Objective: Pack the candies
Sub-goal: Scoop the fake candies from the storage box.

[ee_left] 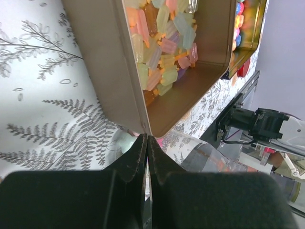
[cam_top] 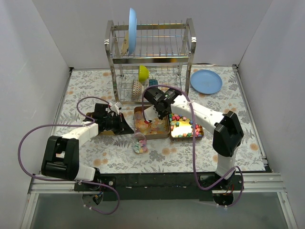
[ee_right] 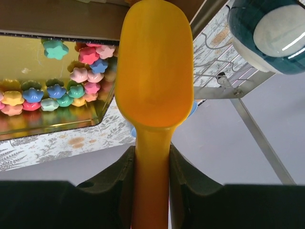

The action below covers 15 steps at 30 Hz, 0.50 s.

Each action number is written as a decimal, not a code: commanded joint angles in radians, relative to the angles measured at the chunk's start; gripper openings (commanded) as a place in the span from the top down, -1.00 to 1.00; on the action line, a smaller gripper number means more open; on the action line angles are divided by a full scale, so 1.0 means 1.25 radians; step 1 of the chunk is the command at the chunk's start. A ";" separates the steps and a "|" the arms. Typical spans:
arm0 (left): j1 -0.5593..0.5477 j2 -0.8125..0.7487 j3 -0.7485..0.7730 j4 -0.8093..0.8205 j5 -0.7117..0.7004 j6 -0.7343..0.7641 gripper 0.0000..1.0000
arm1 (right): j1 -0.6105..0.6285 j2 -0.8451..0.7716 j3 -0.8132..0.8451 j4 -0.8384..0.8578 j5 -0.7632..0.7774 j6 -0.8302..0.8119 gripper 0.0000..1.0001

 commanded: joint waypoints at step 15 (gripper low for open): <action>-0.054 0.009 -0.062 0.086 -0.005 -0.026 1.00 | 0.100 0.059 -0.070 0.017 0.035 -0.043 0.97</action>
